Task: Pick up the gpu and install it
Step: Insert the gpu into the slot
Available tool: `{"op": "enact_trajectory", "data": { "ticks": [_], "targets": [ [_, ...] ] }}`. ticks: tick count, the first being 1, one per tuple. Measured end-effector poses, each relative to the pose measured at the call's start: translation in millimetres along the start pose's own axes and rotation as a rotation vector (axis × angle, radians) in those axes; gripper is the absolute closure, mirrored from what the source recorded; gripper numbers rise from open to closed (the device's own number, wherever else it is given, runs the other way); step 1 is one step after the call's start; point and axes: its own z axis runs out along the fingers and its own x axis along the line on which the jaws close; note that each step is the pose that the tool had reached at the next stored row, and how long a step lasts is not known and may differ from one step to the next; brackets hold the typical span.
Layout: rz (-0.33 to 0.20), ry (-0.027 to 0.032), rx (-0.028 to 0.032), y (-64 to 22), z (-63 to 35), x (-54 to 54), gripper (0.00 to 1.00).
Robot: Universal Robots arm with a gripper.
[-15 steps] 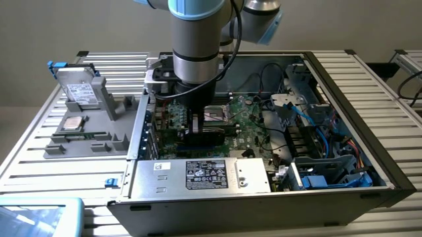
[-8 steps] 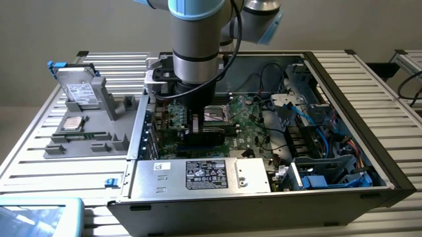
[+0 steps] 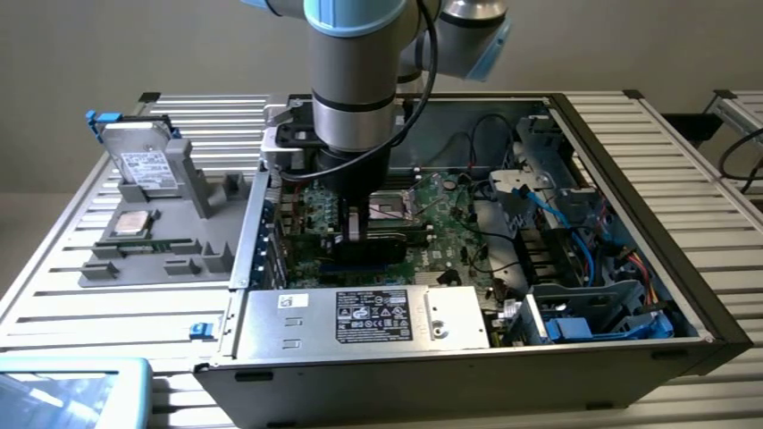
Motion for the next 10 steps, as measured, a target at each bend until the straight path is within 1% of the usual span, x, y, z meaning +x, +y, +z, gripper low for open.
{"op": "enact_trajectory", "data": {
  "ticks": [10],
  "targets": [
    [-0.001, 0.0001, 0.0, 0.8, 0.2, -0.2, 0.72]
  ]
}}
